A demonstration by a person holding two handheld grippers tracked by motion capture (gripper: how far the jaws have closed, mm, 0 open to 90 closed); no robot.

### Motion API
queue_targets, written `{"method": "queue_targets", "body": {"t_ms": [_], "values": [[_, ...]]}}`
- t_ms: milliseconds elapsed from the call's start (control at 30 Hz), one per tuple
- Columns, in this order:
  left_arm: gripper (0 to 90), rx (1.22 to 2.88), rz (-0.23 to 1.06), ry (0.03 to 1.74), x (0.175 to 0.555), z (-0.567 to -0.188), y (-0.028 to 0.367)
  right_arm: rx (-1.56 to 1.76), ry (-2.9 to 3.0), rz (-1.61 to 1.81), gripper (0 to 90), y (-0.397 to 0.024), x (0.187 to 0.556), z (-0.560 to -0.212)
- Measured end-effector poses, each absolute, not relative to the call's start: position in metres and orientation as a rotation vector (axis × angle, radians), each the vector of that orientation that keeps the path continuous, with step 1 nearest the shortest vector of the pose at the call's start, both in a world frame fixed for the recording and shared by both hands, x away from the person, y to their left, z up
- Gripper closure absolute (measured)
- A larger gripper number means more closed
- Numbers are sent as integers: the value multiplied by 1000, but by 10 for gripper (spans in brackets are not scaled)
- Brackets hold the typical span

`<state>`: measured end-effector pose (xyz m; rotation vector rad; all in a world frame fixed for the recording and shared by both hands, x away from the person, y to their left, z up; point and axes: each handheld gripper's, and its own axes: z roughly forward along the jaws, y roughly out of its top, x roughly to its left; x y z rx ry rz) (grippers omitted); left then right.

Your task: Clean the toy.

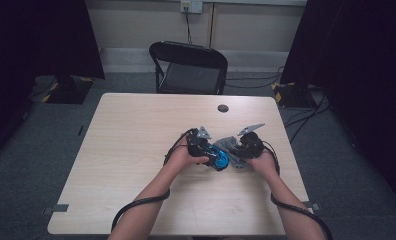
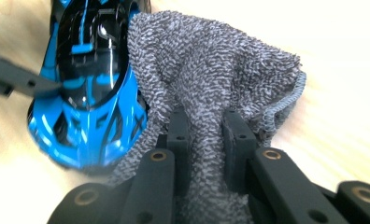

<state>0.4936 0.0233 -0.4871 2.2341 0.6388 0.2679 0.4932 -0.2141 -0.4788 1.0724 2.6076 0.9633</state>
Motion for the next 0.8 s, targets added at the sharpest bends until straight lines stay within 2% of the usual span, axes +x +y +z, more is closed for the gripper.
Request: {"method": "queue_targets", "body": {"t_ms": [567, 800], "values": [[0, 2237, 270, 645, 494, -487, 23, 1119, 2616, 1034, 762, -254, 457, -471], [0, 2238, 270, 646, 494, -487, 23, 1159, 2548, 1070, 764, -267, 459, -454]]}}
